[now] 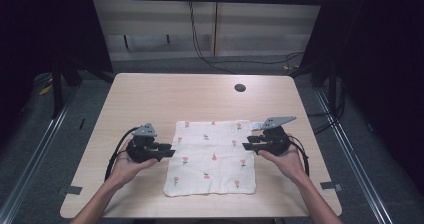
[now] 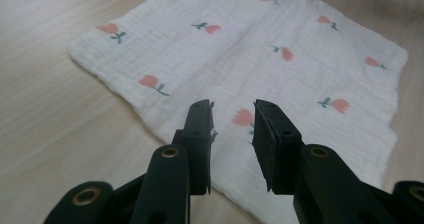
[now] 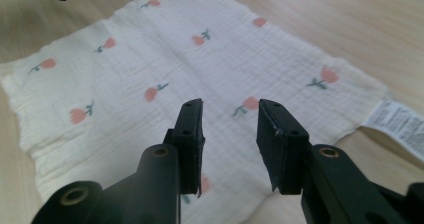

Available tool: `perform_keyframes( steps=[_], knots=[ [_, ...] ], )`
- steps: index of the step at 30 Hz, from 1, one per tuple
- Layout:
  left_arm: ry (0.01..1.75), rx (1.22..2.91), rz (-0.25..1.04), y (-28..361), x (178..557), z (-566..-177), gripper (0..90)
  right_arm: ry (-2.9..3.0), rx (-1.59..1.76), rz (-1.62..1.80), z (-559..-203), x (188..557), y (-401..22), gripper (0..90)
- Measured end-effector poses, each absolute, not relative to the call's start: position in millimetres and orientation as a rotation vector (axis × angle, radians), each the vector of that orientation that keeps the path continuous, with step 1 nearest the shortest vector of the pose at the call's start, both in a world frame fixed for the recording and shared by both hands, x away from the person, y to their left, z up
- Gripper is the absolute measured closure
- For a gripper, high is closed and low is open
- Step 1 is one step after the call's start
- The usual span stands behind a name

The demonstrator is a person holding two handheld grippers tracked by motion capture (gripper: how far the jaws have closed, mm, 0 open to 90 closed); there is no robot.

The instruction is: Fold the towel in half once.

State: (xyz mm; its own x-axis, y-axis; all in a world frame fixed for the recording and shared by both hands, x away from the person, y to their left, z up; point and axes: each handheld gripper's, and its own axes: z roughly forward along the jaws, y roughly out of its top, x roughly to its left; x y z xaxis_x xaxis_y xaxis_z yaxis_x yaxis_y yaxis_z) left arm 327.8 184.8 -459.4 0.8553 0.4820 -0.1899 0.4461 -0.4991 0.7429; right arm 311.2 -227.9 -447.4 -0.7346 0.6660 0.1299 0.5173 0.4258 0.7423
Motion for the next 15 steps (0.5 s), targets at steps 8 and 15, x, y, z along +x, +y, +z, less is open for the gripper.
perform_keyframes(
  steps=[8,15],
  knots=[
    [0.63,2.199,0.003,181,303,-470,67.7,2.611,0.99,1.143,-469,286,-208,60.7],
    [0.602,2.28,0.01,174,298,-484,65.1,2.669,0.967,1.074,-491,279,-192,58.1]
  ],
)
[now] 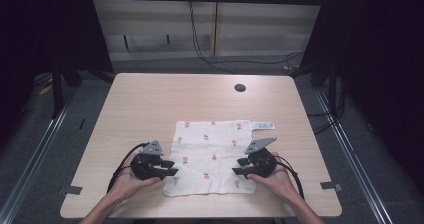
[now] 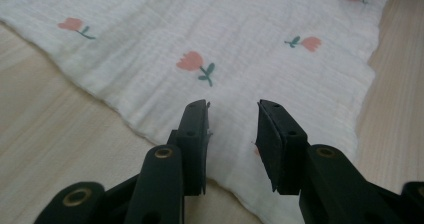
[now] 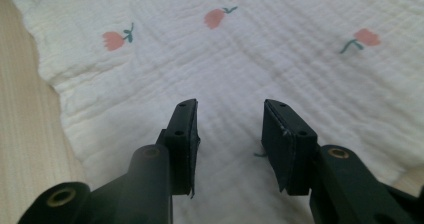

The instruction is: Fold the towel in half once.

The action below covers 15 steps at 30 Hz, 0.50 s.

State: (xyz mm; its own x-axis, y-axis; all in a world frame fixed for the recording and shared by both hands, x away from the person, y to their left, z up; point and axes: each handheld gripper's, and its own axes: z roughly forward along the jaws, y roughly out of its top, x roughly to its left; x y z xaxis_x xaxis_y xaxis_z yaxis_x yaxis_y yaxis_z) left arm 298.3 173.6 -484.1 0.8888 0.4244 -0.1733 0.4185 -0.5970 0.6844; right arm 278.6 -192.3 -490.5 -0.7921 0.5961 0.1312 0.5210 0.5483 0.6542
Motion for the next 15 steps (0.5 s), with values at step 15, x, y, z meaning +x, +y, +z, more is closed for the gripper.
perform_keyframes(
  steps=[15],
  knots=[
    [0.556,2.345,0.085,161,289,-493,69.0,2.681,0.888,0.949,-490,272,-195,80.6]
  ],
)
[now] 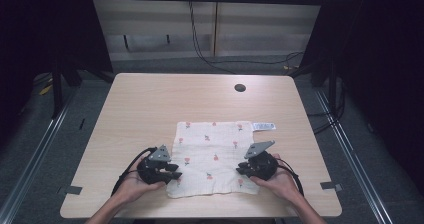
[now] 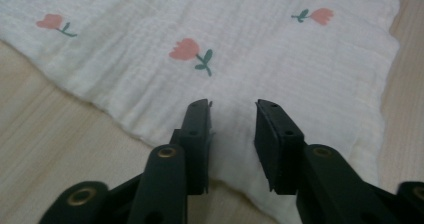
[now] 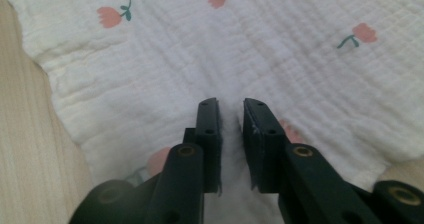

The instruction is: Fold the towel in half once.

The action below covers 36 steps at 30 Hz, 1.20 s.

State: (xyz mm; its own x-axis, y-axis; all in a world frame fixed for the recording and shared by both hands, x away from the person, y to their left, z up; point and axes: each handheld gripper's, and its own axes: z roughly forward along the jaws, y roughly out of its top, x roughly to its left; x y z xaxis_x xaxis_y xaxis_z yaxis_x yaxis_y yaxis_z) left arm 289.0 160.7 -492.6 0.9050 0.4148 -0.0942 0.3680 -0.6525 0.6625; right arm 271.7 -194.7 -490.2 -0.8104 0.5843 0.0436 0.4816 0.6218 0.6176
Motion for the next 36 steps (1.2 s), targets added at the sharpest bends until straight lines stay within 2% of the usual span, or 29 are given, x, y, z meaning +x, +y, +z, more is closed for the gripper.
perform_keyframes(
  steps=[2,6,13,24,27,29,32,36],
  knots=[
    [0.541,2.352,0.08,163,285,-493,77.0,2.684,0.894,0.957,-490,271,-197,86.2],
    [0.544,2.353,0.061,166,281,-492,87.3,2.707,0.88,0.979,-491,268,-195,88.0],
    [0.559,2.351,-0.004,174,276,-492,88.7,2.739,0.85,0.985,-490,260,-192,88.1],
    [0.558,2.352,-0.037,183,263,-491,88.2,2.759,0.853,1.014,-490,248,-185,86.9],
    [0.562,2.344,-0.05,185,261,-491,85.1,2.762,0.863,1.01,-490,244,-183,79.7],
    [0.541,2.362,0.005,183,259,-489,77.6,2.743,0.905,1.033,-489,246,-183,65.1],
    [0.538,2.321,-0.007,178,262,-482,66.8,2.713,0.952,1.132,-484,255,-191,59.6],
    [0.573,2.251,0.05,183,284,-463,60.8,2.574,0.993,1.168,-466,277,-204,58.5]
  ],
)
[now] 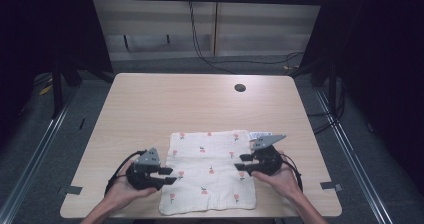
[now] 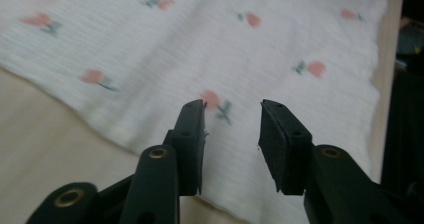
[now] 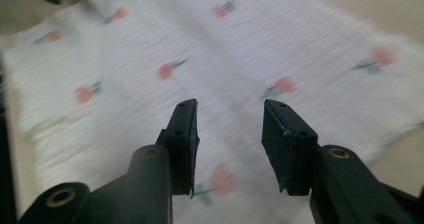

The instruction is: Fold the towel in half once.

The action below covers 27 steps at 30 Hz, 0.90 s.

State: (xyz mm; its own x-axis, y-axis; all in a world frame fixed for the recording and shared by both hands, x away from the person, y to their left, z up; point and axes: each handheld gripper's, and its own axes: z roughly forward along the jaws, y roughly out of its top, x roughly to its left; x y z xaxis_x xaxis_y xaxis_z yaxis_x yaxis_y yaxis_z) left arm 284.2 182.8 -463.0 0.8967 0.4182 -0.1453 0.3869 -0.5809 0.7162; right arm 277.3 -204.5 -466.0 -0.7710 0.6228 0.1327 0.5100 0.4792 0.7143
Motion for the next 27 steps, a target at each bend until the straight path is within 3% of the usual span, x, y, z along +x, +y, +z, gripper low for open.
perform_keyframes(
  steps=[4,8,14,27],
  knots=[
    [0.678,2.219,0.169,187,318,-460,63.3,2.473,1.056,1.096,-460,313,-218,61.3],
    [0.771,2.175,0.124,187,357,-466,64.6,2.443,1.111,1.081,-467,344,-222,62.5],
    [0.834,2.188,0.132,180,387,-475,64.8,2.444,1.156,1.049,-477,377,-221,63.0],
    [0.879,2.185,0.146,175,402,-493,60.3,2.456,1.18,0.967,-495,387,-226,59.4]
  ],
)
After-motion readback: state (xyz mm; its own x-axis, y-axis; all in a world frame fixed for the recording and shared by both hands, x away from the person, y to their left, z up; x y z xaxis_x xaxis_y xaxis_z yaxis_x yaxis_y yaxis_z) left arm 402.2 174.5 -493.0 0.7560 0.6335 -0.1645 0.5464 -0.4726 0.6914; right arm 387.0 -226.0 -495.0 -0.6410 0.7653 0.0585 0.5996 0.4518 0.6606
